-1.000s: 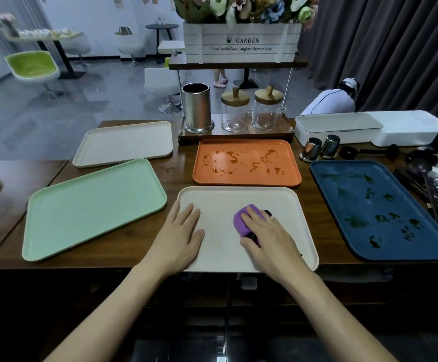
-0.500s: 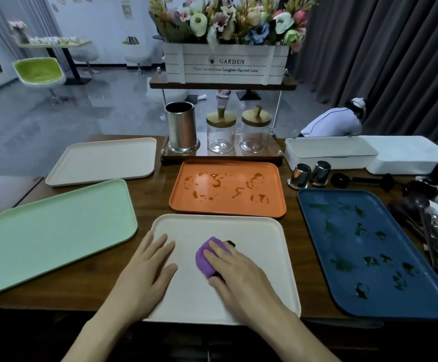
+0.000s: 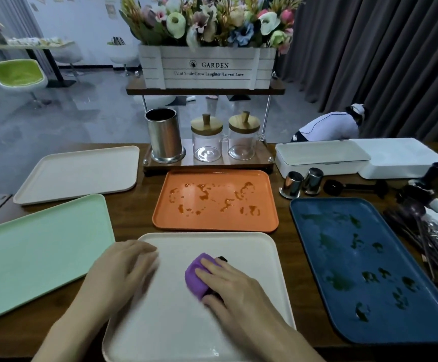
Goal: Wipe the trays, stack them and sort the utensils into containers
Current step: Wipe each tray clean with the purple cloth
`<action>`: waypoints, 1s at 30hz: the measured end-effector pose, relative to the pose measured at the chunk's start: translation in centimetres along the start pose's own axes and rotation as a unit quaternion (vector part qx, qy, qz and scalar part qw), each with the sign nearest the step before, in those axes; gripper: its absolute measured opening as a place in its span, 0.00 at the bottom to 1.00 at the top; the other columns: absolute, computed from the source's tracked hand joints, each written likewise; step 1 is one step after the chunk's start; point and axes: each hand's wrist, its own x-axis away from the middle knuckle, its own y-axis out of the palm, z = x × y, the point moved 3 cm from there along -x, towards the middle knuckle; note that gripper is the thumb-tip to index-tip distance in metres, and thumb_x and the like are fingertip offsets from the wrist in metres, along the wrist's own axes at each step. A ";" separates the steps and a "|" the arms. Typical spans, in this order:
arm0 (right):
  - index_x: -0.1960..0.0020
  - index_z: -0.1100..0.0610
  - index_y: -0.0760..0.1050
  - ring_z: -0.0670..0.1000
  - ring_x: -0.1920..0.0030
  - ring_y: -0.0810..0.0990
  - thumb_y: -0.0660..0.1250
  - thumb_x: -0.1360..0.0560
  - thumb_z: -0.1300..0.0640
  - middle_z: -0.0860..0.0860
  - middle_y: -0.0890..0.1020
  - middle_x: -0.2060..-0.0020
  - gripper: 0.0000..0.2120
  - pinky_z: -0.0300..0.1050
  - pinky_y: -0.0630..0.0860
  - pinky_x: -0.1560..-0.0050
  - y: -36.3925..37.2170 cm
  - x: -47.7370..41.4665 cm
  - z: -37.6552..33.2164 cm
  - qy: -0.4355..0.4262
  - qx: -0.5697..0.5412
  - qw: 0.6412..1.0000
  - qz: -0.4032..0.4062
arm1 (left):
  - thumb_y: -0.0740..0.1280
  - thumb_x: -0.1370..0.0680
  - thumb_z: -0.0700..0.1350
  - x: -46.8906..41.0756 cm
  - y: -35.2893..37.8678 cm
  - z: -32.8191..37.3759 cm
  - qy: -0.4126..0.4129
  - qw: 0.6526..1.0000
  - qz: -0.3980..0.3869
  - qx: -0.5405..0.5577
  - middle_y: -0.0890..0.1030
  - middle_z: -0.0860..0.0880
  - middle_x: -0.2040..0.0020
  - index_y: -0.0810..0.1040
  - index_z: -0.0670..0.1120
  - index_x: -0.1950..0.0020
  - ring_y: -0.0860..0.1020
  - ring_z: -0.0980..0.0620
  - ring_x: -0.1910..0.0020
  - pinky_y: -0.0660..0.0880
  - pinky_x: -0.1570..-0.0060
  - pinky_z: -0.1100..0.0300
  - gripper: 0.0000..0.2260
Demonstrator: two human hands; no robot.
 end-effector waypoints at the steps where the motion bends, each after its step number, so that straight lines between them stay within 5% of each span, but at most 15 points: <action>1: 0.22 0.43 0.63 0.41 0.22 0.57 0.63 0.18 0.51 0.38 0.61 0.22 0.26 0.24 0.41 0.31 -0.3 -0.4 0.0 0.019 -0.020 1.000 0.006 | 0.65 0.18 0.54 -1.1 -0.4 -0.1 0.000 1.000 0.007 0.007 0.82 0.61 0.45 0.83 0.59 0.45 0.77 0.59 0.46 0.71 0.49 0.61 0.08; 6: 0.29 0.36 0.72 0.31 0.30 0.66 0.69 0.23 0.50 0.30 0.71 0.31 0.24 0.32 0.61 0.27 -1.5 -3.4 -1.4 0.115 -0.152 0.980 0.053 | 0.66 0.19 0.54 -7.2 -1.3 -0.7 0.004 0.999 0.000 0.053 0.76 0.57 0.30 0.75 0.54 0.27 0.75 0.54 0.33 0.72 0.38 0.58 0.19; 9: 0.30 0.38 0.74 0.32 0.31 0.68 0.70 0.24 0.51 0.30 0.72 0.32 0.23 0.33 0.63 0.28 -2.2 -6.4 -2.5 0.131 -0.166 0.974 0.087 | 0.67 0.19 0.53 -9.6 -0.9 -1.7 0.000 0.997 -0.046 0.059 0.69 0.52 0.22 0.66 0.50 0.20 0.69 0.51 0.25 0.66 0.31 0.56 0.28; 14: 0.29 0.44 0.74 0.41 0.28 0.69 0.70 0.23 0.54 0.40 0.73 0.29 0.23 0.34 0.63 0.31 -2.1 -13.6 -3.0 0.131 -0.078 0.980 0.132 | 0.68 0.20 0.57 -12.1 0.3 -3.2 0.034 0.992 -0.116 0.040 0.67 0.47 0.21 0.62 0.47 0.19 0.65 0.47 0.23 0.63 0.30 0.58 0.33; 17: 0.28 0.45 0.73 0.48 0.26 0.69 0.68 0.22 0.54 0.44 0.71 0.26 0.23 0.46 0.67 0.29 -0.4 -16.3 -2.6 0.128 -0.001 0.987 0.096 | 0.66 0.19 0.58 -12.6 1.1 -4.4 0.052 0.989 -0.136 0.026 0.73 0.47 0.26 0.68 0.49 0.22 0.67 0.42 0.25 0.64 0.31 0.53 0.28; 30: 0.22 0.43 0.63 0.45 0.22 0.60 0.61 0.18 0.51 0.40 0.62 0.22 0.25 0.45 0.62 0.25 2.0 -13.5 -1.8 0.132 0.066 0.989 0.027 | 0.68 0.21 0.56 -10.7 1.6 -4.6 0.048 0.988 -0.131 0.059 0.70 0.48 0.23 0.64 0.50 0.21 0.61 0.43 0.21 0.58 0.25 0.50 0.31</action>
